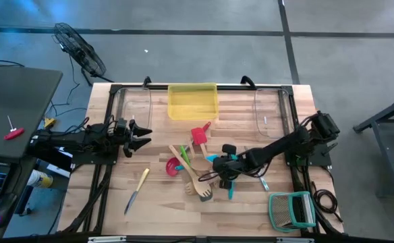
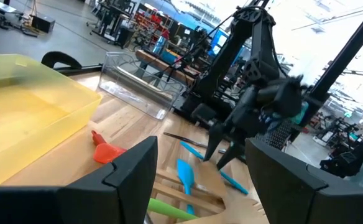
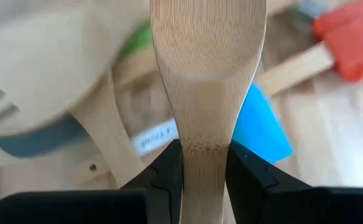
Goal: Pick & Place Kitchen Items
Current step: Put the brown serving spoon into the yellow bin
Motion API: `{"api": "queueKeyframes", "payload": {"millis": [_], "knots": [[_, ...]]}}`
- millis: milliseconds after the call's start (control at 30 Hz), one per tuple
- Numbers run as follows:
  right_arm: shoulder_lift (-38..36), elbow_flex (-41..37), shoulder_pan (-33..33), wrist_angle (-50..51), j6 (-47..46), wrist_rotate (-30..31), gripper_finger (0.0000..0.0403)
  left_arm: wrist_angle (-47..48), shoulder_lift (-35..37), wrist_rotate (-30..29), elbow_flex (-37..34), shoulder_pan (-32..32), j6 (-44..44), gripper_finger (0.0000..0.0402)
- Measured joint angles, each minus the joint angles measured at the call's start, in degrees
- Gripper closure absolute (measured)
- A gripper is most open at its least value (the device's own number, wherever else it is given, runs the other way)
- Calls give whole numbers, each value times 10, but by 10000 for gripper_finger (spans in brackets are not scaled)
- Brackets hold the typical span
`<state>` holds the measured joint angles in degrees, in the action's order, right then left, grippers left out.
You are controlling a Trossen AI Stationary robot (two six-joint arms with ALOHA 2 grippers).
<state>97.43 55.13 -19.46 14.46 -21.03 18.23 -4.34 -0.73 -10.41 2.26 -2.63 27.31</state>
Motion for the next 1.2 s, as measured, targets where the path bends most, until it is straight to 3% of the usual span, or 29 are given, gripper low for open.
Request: {"api": "queueKeyframes", "payload": {"millis": [267,400,633,900,1100,1200], "knots": [[-105,0,-1,-11,46,43,321,-1,0,-2,0,0,-3,162],[-155,0,-5,-26,79,102,321,-1,0,-4,0,0,-20,162],[-210,0,22,-79,231,114,321,-2,0,-7,0,0,-57,162],[-214,0,128,-191,415,32,321,-2,0,-7,0,0,-65,162],[-210,24,230,-206,458,-25,321,-3,0,-6,0,0,-93,162],[-196,50,278,-207,485,-85,321,-18,0,-14,0,0,-136,162]]}}
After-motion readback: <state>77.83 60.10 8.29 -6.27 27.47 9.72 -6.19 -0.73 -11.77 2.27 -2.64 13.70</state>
